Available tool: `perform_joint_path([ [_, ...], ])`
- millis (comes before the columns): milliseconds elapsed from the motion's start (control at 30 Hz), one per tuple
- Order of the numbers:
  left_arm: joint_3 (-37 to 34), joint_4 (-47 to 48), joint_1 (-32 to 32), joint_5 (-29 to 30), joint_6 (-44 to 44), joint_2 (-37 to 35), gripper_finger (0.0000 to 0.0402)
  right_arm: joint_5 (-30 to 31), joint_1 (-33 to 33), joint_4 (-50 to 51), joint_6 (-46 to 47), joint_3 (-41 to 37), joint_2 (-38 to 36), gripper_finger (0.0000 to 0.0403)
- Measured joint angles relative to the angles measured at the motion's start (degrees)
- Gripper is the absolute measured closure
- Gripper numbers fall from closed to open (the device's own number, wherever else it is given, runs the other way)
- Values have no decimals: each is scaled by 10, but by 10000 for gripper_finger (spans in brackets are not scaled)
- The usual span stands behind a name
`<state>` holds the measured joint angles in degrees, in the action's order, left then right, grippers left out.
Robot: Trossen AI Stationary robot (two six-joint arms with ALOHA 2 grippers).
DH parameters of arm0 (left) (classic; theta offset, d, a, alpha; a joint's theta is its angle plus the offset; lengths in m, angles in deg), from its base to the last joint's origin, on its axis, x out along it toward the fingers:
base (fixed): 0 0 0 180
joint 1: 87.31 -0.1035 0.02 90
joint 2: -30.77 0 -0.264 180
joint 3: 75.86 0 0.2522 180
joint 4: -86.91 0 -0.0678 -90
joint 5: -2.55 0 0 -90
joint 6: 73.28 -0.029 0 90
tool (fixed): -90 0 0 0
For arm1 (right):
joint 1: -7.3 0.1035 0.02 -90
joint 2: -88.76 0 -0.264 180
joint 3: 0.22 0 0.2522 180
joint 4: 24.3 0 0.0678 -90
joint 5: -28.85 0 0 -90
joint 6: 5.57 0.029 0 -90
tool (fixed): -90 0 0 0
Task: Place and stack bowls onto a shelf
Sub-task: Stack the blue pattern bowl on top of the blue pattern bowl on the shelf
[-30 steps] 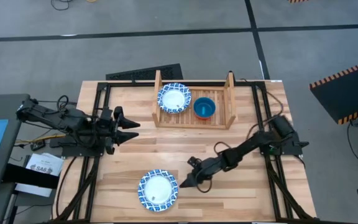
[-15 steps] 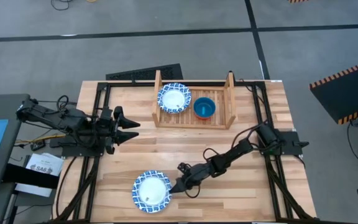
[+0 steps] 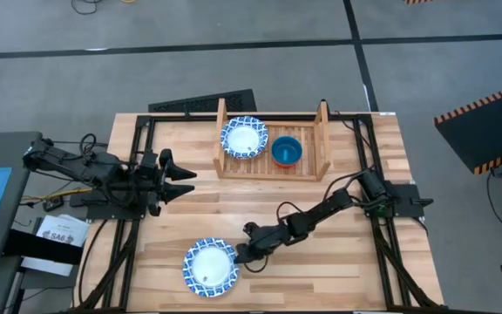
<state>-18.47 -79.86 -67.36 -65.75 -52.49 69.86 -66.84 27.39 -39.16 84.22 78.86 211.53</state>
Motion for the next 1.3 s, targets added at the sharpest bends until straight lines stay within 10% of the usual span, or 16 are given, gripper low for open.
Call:
perform_joint_path([
  [467,0,0,0,1,0,0,216,3,-20,91,-46,63,6,224],
  [833,0,0,0,1,0,0,216,-1,-22,83,-61,64,4,383],
  [1300,1,-4,0,4,-7,-33,216,-19,-3,221,-115,-60,-161,384],
])
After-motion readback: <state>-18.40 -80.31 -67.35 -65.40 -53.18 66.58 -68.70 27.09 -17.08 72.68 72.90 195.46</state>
